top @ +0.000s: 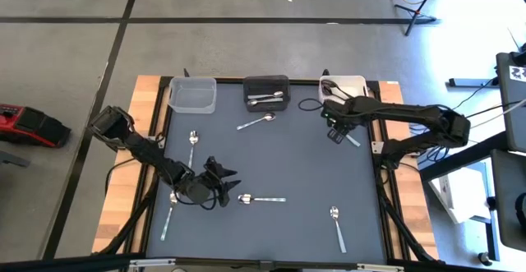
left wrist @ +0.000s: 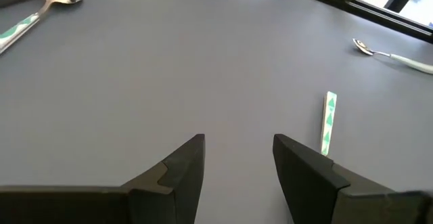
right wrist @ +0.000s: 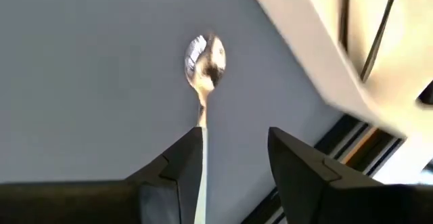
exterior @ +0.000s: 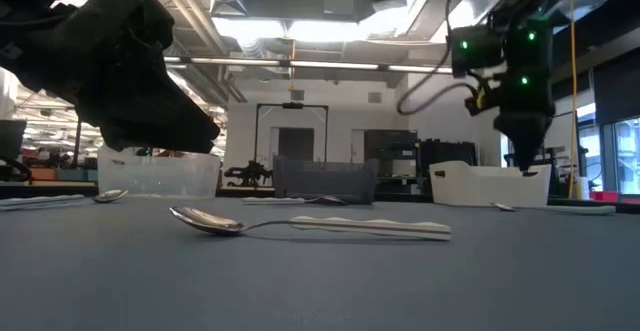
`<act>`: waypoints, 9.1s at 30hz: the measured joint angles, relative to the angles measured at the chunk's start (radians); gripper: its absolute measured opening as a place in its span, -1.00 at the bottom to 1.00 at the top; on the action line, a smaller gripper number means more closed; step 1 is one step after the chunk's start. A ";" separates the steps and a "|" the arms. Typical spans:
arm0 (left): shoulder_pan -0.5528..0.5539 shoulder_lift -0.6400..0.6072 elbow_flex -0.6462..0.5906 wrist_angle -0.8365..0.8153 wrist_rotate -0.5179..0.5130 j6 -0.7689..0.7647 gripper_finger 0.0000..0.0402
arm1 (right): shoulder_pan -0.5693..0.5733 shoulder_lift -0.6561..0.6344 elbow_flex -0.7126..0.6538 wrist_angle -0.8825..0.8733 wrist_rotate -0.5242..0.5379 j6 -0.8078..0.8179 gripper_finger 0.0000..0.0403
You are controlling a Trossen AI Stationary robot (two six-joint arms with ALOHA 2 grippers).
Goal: Sort silverware by color (type)
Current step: Put the blue spoon into the black bin, then put the green spoon into the transparent bin
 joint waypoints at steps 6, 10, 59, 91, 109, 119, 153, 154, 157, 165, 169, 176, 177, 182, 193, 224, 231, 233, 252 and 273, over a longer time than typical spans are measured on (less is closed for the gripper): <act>0.000 0.000 0.000 0.000 0.000 0.000 -0.15 | -0.121 0.001 -0.094 0.042 -0.165 -0.045 -0.23; 0.000 0.000 0.000 0.000 -0.001 0.000 -0.15 | -0.150 0.001 -0.102 0.100 -0.209 -0.041 -0.23; 0.236 -0.213 0.000 -0.007 0.278 0.469 -0.15 | -0.079 0.114 -0.085 0.288 -0.232 -0.211 -0.98; 0.248 -0.348 -0.272 0.209 0.198 0.419 -0.15 | -0.065 0.276 0.221 1.086 -0.425 -0.466 -0.94; 0.241 -0.322 -0.271 0.201 0.238 0.420 -0.15 | -0.100 0.518 0.393 1.008 -0.314 -0.490 -0.66; 0.215 -0.322 -0.271 0.209 0.255 0.416 -0.15 | -0.008 0.360 0.393 0.725 -0.286 -0.494 0.03; 0.064 -0.248 -0.182 0.211 0.294 0.427 -0.15 | 1.236 0.207 0.224 0.326 -0.192 1.150 0.07; 0.064 -0.240 -0.177 0.212 0.295 0.425 -0.15 | 1.254 0.226 0.224 0.343 -0.192 1.188 0.07; 0.064 -0.229 -0.162 0.212 0.295 0.418 -0.15 | 1.297 0.288 0.225 0.346 -0.227 1.307 0.07; 0.049 -0.226 -0.153 0.212 0.295 0.416 -0.15 | 1.337 0.413 0.224 0.322 -0.349 1.482 0.07; 0.040 -0.226 -0.153 0.213 0.295 0.407 -0.15 | 1.334 0.452 0.224 0.307 -0.366 1.483 0.01; 0.037 -0.226 -0.153 0.228 0.296 0.347 -0.15 | 1.335 0.466 0.226 0.307 -0.348 1.444 -0.53; 0.037 -0.226 -0.153 0.229 0.295 0.346 -0.15 | 1.334 0.466 0.226 0.310 -0.346 1.424 -0.63; 0.028 -0.226 -0.153 0.235 0.295 0.344 -0.15 | 1.315 0.454 0.228 0.313 -0.342 1.285 -0.95; 0.023 -0.226 -0.153 0.236 0.270 0.322 -0.15 | 1.120 0.372 0.296 0.295 -0.077 0.793 -0.96; 0.108 -0.227 -0.153 0.234 0.207 0.429 -0.15 | 0.173 0.288 0.376 0.890 -0.235 -0.515 -0.88; 0.215 -0.227 -0.153 0.235 0.325 0.510 -0.15 | -0.040 0.383 0.376 1.071 -0.403 -0.599 -0.88; 0.242 -0.227 -0.153 0.238 0.341 0.542 -0.15 | -0.088 0.427 0.376 1.106 -0.453 -0.597 -0.88; 0.408 -0.227 -0.153 0.242 0.373 0.635 -0.15 | -0.167 0.550 0.376 1.140 -0.457 -0.567 -0.35; 0.266 0.048 0.156 0.049 0.405 0.562 -0.15 | 0.220 0.259 0.236 0.968 -0.497 -0.526 -0.09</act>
